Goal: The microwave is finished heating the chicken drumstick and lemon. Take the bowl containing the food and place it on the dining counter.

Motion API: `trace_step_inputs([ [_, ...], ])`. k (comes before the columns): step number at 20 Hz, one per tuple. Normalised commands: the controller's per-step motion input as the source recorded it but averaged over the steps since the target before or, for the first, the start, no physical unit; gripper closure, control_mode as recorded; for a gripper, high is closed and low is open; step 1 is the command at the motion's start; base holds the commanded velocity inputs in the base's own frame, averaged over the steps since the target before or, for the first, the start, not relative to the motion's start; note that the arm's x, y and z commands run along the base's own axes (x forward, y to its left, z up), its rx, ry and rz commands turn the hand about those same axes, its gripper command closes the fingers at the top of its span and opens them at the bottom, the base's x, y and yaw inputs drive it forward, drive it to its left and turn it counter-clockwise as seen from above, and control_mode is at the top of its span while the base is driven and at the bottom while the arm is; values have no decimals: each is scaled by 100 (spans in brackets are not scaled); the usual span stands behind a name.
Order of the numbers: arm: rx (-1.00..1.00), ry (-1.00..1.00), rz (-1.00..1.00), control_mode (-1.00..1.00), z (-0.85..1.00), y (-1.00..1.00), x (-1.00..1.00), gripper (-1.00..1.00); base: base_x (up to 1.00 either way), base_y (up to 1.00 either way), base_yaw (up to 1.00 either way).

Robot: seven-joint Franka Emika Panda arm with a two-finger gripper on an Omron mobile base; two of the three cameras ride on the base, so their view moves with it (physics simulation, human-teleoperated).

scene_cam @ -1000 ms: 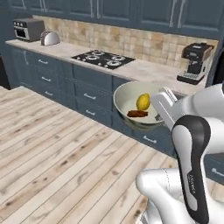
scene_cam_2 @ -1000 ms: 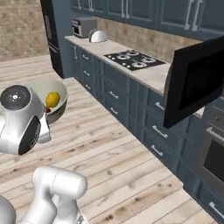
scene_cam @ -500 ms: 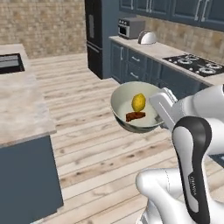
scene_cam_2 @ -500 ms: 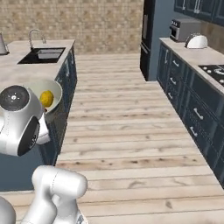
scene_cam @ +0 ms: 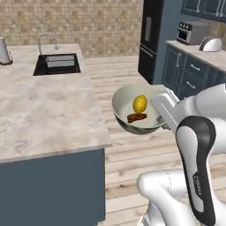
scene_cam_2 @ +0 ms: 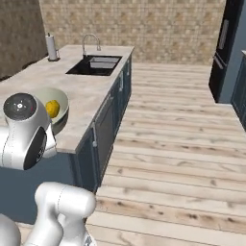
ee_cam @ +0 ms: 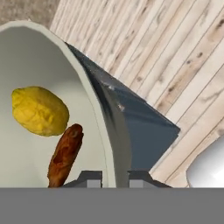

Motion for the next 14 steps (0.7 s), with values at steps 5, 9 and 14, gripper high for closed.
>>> trace_step_inputs([
  [5,0,0,0,100,0,0,0,100,1,100,34],
  [9,0,0,0,100,0,0,0,100,3,100,21],
  [14,0,0,0,100,0,0,0,100,37,100,-5],
])
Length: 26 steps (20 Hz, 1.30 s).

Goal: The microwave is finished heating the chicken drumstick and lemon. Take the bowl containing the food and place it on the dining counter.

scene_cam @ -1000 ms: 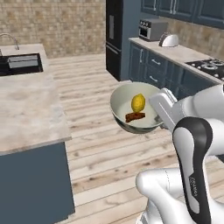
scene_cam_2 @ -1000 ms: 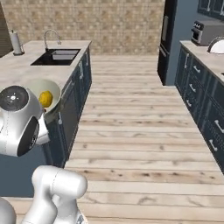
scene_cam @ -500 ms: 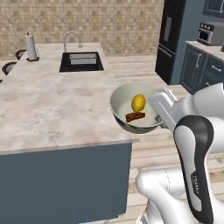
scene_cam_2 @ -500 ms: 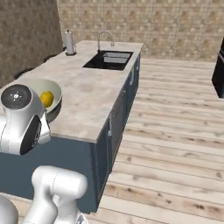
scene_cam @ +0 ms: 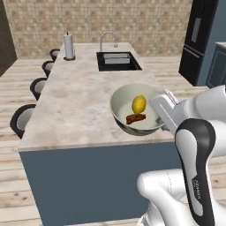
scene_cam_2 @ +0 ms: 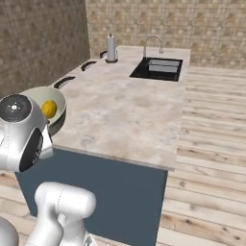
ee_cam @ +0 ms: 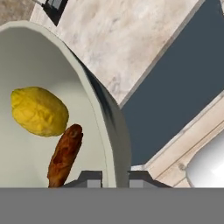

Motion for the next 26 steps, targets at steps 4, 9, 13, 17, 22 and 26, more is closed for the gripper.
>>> trace_step_inputs([
  [4,0,0,0,100,0,0,0,100,55,89,-31],
  [9,0,1,0,-100,0,0,34,100,41,11,-11],
  [13,3,19,0,-100,-14,-24,98,100,0,0,0],
  [17,7,24,-5,-100,-45,-12,100,100,0,0,0],
  [22,11,5,-1,-100,-15,-10,32,100,0,0,0],
  [26,1,1,-3,-100,-43,0,66,100,0,0,0],
])
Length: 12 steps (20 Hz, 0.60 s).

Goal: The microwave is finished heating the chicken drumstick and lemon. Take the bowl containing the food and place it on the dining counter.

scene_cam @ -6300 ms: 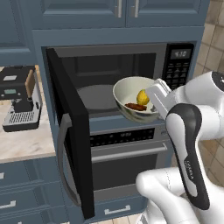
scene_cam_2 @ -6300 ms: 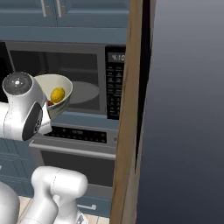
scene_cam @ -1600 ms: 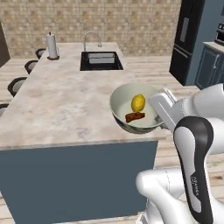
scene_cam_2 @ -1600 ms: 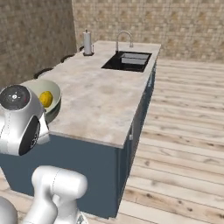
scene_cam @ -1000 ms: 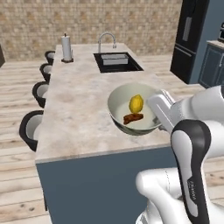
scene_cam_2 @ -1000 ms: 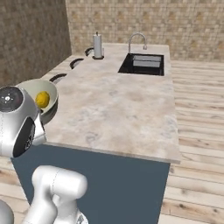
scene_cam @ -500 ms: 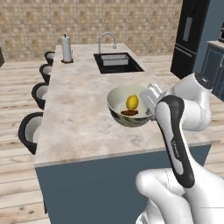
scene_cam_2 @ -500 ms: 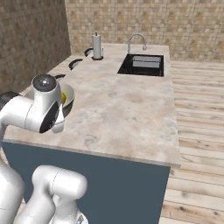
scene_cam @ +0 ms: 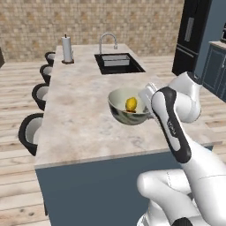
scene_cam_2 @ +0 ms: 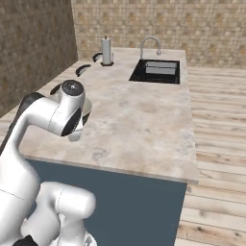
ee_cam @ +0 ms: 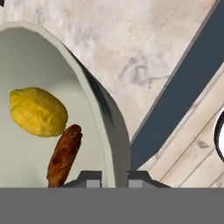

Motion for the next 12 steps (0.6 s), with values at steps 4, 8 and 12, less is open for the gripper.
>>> trace_step_inputs([
  [4,0,10,-4,-100,-62,13,100,100,0,0,0],
  [8,0,13,-2,-100,-67,15,100,100,0,0,0],
  [12,0,12,-1,-100,-70,10,94,100,0,0,0],
])
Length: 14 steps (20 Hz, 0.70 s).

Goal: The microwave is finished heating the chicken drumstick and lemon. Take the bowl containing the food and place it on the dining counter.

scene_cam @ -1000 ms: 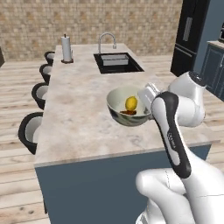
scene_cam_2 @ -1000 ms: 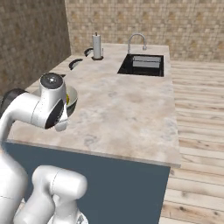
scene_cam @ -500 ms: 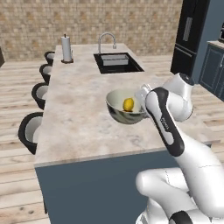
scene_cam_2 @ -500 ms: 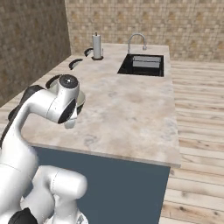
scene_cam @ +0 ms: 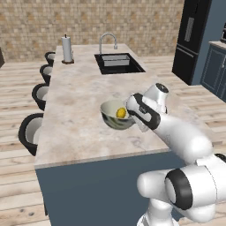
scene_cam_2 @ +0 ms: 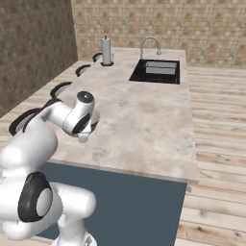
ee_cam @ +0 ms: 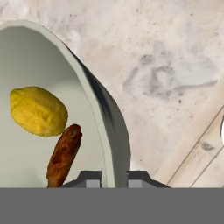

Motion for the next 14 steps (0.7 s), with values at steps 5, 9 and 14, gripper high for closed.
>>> trace_step_inputs([
  [5,0,1,-1,-100,-51,6,77,100,0,0,0],
  [9,0,0,-1,-100,-37,1,58,100,0,0,0],
  [14,-4,-2,-2,-100,-25,0,51,100,0,0,0],
])
